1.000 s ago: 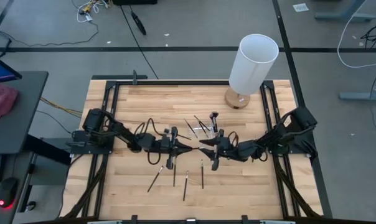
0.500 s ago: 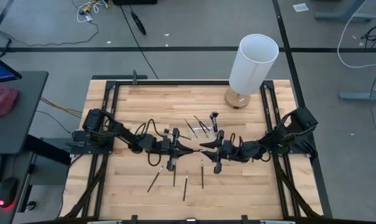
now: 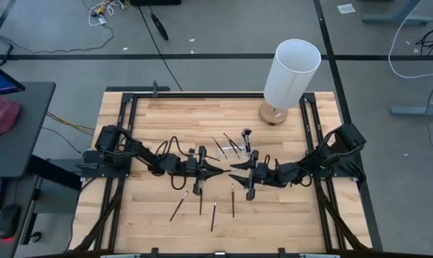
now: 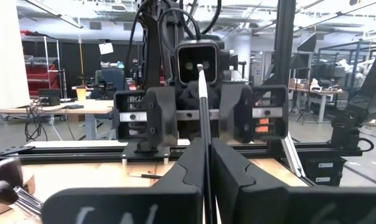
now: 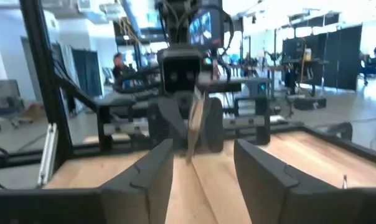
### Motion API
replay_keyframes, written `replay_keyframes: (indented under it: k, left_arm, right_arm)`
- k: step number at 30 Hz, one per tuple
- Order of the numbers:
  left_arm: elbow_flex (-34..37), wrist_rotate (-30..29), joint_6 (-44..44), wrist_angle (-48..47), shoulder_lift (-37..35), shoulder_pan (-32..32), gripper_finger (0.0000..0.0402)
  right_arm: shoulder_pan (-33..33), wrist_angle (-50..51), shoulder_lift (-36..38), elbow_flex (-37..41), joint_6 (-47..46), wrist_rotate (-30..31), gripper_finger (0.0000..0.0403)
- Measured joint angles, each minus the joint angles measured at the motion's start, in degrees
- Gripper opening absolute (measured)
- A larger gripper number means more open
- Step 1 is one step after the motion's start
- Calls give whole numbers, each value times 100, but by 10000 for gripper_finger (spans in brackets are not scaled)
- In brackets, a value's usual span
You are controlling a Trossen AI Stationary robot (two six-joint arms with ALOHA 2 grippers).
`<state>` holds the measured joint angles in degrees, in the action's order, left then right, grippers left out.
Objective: Pick & Place Makeup Supplies
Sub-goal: Put the black makeup brush into the transparent organizer
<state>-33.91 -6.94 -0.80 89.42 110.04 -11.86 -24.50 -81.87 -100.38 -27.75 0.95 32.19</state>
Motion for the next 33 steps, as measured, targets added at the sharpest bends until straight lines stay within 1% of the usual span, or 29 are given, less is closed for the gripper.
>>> replay_keyframes:
  k: [4, 7, 11, 17, 19, 21, 23, 25, 27, 30, 33]
  left_arm:
    - [0, 9, 0, -1, 0, 0, 14]
    - [0, 9, -2, -1, -2, -2, 16]
    - [0, 11, -2, -3, -2, -2, 15]
    - [6, 41, -4, -27, -2, -4, 23]
    - [7, 30, -4, -63, -2, -4, 29]
    - [7, -1, 0, -59, -2, 0, 39]
    - [7, -7, 0, 7, -9, 2, 54]
    - [46, -10, 2, 3, -43, 2, 73]
    - [125, -182, 25, -12, -66, 1, 94]
    - [323, -733, 172, -220, -293, -34, 123]
    - [602, -1499, 196, -652, -641, -122, 143]
  right_arm:
    - [-6, -225, 0, -9, 118, -182, 171]
    - [-6, -239, 0, -113, 131, -183, 155]
    - [-8, -184, 0, -266, 249, -212, 111]
    - [-8, 95, 2, -337, 279, -236, 18]
    - [-18, 209, 31, -337, 248, -119, 13]
    - [-33, 464, 147, -341, 136, 100, 20]
    - [-34, 1013, 393, -339, 67, 263, 21]
    - [-34, 1693, 783, -339, -115, 279, 14]
    - [-26, 2505, 1251, -348, -340, 353, 10]
    - [26, 4182, 1937, -556, -668, 565, 10]
    - [249, 6159, 2469, -1140, -1152, 552, 10]
